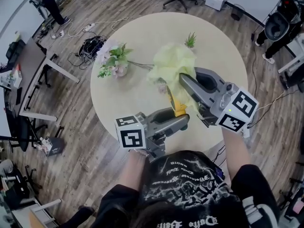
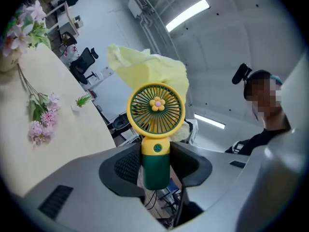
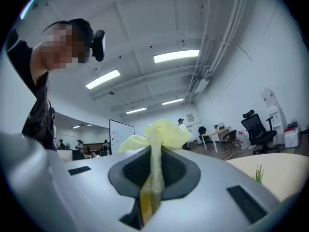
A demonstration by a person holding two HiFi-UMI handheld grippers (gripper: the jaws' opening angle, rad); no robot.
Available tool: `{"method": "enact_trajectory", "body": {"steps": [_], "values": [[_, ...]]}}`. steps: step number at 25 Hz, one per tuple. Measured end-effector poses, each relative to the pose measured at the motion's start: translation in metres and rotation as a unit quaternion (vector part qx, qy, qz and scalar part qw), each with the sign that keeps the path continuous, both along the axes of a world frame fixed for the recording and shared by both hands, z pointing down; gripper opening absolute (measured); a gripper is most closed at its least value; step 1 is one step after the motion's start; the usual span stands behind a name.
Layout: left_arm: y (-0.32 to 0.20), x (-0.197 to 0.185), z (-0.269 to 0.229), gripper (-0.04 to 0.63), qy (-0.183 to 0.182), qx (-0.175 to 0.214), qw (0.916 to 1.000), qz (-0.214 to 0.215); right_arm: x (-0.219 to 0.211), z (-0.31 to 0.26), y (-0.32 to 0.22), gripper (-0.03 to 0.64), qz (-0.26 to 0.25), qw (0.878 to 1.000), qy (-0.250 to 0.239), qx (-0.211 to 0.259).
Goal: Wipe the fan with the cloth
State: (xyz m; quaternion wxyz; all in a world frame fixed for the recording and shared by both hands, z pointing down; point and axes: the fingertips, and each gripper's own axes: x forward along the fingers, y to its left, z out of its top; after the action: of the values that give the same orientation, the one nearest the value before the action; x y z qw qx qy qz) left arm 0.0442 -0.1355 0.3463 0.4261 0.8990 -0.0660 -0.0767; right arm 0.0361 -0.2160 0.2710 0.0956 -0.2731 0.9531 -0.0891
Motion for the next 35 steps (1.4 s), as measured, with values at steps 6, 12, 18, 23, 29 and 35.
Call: {"method": "enact_trajectory", "body": {"steps": [6, 12, 18, 23, 29, 35], "values": [[0.007, -0.005, -0.031, 0.195, 0.089, -0.004, 0.9955, 0.031, 0.000, 0.019, 0.004, 0.037, -0.070, 0.996, 0.000, -0.058], [0.013, -0.004, -0.043, 0.195, 0.103, 0.018, 0.9920, 0.071, -0.007, 0.032, 0.000, 0.037, -0.081, 0.994, 0.039, -0.059], [0.005, -0.014, -0.059, 0.195, 0.181, -0.010, 0.9808, 0.072, -0.026, 0.043, 0.032, 0.037, -0.156, 0.975, 0.158, 0.016], [0.003, -0.016, -0.054, 0.195, 0.172, -0.014, 0.9838, 0.050, -0.029, 0.033, 0.042, 0.036, -0.158, 0.961, 0.193, 0.120], [-0.002, -0.017, -0.040, 0.195, 0.143, -0.032, 0.9887, 0.032, -0.024, 0.025, 0.060, 0.037, -0.174, 0.953, 0.203, 0.144], [-0.006, -0.016, -0.030, 0.195, 0.135, -0.039, 0.9897, 0.029, -0.019, 0.010, 0.075, 0.037, -0.216, 0.961, 0.132, 0.112]]}}
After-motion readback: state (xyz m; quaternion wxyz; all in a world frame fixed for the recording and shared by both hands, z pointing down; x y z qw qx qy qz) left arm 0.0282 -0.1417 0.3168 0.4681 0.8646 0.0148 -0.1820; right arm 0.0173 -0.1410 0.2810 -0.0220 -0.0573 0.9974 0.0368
